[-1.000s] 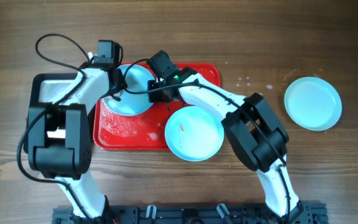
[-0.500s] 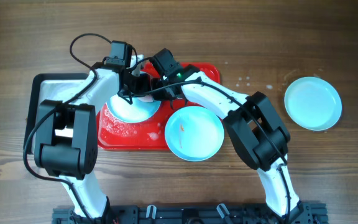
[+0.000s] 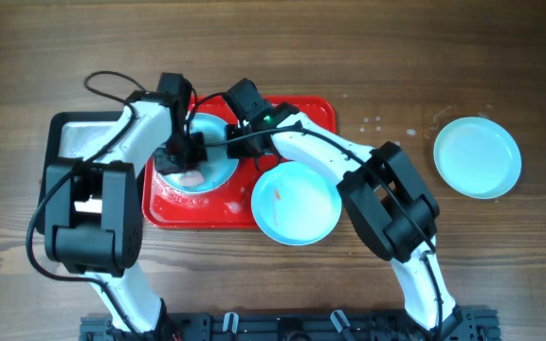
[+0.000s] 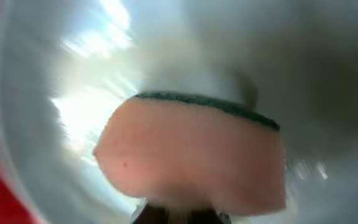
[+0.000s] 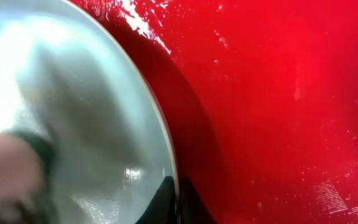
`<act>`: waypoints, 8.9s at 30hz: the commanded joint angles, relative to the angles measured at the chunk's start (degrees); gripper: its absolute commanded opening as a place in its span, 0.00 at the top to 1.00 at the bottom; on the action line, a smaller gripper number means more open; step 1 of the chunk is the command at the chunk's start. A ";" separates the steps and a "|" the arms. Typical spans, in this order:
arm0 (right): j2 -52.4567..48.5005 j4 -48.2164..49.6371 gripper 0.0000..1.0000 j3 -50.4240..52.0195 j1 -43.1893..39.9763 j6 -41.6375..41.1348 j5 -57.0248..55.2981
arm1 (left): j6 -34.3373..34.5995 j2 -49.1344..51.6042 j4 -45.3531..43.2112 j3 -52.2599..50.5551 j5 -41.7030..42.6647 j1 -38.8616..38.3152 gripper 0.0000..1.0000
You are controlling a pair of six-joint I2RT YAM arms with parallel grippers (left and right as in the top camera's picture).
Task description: Clean dirty plates on tray and stack at the side
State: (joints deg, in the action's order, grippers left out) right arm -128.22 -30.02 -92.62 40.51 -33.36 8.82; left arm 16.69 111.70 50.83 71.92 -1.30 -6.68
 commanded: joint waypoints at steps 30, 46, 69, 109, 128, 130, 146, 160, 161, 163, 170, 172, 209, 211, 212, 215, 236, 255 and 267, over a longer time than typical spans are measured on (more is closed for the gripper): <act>-2.12 -0.59 0.96 0.11 -0.83 0.83 -2.23 | -7.23 3.76 -19.02 -2.51 24.13 -5.01 0.96; -2.12 -0.42 0.96 0.11 -0.83 1.01 0.28 | 0.98 -2.21 0.17 -1.49 -11.02 8.04 0.96; 8.00 -6.62 0.96 0.09 -2.58 4.00 -3.45 | -1.27 -18.47 20.81 23.93 9.57 9.55 0.96; 14.60 -3.39 0.96 12.50 19.80 3.41 -86.33 | -1.25 -15.30 15.15 14.10 9.79 9.53 0.96; 13.31 -3.06 0.96 12.50 19.28 7.28 -91.52 | -1.25 -15.30 15.17 14.10 9.79 9.53 0.96; 13.38 0.46 0.96 12.20 18.43 15.89 -95.82 | -1.25 -15.30 15.17 14.10 9.79 9.53 0.96; 13.31 5.68 0.96 12.50 17.42 27.19 -81.66 | -1.25 -15.30 15.19 14.10 9.79 9.53 0.96; 13.62 15.82 0.96 12.44 15.06 34.67 -95.30 | -1.25 -15.30 15.15 14.10 9.77 9.53 0.96; 13.57 15.41 0.96 12.44 15.15 35.10 -92.28 | -1.25 -15.30 15.15 14.10 9.77 9.53 0.96; 13.57 13.86 0.96 12.44 15.13 35.71 -89.33 | -1.25 -15.30 15.15 14.10 9.77 9.53 0.96; 13.60 8.00 0.96 12.44 14.56 30.56 -71.93 | -1.25 -15.30 15.17 14.10 9.77 9.53 0.96; 14.10 5.20 0.96 12.44 13.73 26.62 -65.70 | -1.27 -15.30 15.17 14.10 9.77 9.53 0.96; 44.46 -20.09 0.96 23.23 -61.66 7.54 -3.98 | -1.25 -15.30 14.49 14.10 9.77 9.53 0.96; 44.46 -15.80 0.96 28.22 -65.75 6.12 -4.00 | -1.25 -15.30 14.49 14.10 9.77 9.53 0.96; 44.46 -13.60 0.96 30.29 -67.36 6.16 -4.04 | -1.25 -15.30 14.49 14.10 9.77 9.53 0.96; 44.44 -4.42 0.96 37.81 -71.43 6.16 -6.69 | -1.25 -15.30 14.45 14.10 9.77 9.53 0.96; 44.35 2.86 0.59 47.19 -72.08 0.44 -19.78 | -1.25 -15.30 14.27 14.10 9.77 9.53 0.96; 51.87 -11.34 0.33 37.88 -36.76 1.70 9.14 | -1.22 -15.30 13.46 14.10 9.79 9.53 0.96; 43.78 -19.41 0.45 41.00 -15.47 -13.40 4.50 | -1.22 -15.30 13.42 14.10 9.79 9.53 0.96</act>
State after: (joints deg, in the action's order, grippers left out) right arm -83.24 -50.02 -53.78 22.06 -41.58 14.50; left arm 16.62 96.01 64.40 86.41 8.84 2.44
